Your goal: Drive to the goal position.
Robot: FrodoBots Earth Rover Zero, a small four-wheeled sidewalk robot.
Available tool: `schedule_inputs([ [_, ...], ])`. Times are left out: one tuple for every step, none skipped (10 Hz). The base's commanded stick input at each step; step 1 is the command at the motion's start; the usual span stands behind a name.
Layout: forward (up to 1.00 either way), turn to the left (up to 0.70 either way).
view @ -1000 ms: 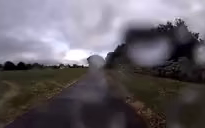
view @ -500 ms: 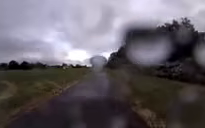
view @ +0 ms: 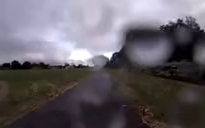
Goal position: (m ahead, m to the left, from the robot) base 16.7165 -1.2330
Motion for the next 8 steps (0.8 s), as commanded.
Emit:
schedule_inputs([
  [0.7, 0.0],
  [0.7, 0.0],
  [0.7, 0.0],
  [0.7, 0.0],
  [0.7, 0.0],
  [0.7, 0.0],
  [0.7, 0.0],
  [0.7, 0.0],
])
